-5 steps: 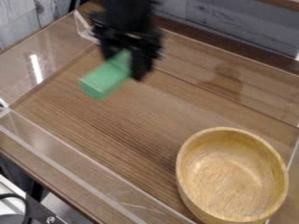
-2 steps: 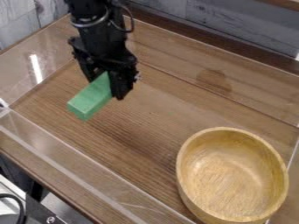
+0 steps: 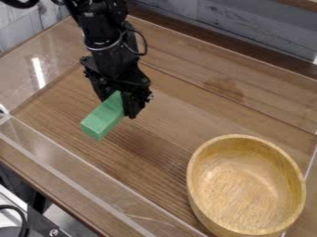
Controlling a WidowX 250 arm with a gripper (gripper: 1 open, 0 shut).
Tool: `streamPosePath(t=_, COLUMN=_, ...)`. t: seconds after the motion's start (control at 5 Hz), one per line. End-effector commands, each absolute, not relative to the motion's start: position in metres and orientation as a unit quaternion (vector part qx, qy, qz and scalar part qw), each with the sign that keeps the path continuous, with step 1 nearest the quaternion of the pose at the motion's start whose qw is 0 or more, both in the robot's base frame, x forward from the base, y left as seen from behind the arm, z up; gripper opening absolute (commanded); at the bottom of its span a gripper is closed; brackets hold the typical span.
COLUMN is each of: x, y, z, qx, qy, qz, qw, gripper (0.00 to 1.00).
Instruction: Remove the green block from inside the brown bowl and put it on the table
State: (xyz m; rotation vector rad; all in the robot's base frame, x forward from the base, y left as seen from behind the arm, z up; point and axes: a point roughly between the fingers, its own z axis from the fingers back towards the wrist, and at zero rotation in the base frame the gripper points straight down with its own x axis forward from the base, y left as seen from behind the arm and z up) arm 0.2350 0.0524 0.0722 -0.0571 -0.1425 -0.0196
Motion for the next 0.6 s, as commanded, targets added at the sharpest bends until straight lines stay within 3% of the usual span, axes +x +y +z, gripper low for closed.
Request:
streamPosePath(t=0.0, x=0.2432, y=0.0514, z=0.0735, qx=-0.025, qy=-0.087, qz=-0.013, qw=0.996, gripper=0.00)
streamPosePath(t=0.2, x=0.2462, y=0.0494, z=0.0671, qx=-0.027, qy=-0.085, qz=-0.013, qw=0.996, gripper=0.00)
streamPosePath(t=0.4, x=0.2480, y=0.0476, z=0.0638, qx=-0.030, qy=-0.083, qz=-0.012, qw=0.996, gripper=1.00)
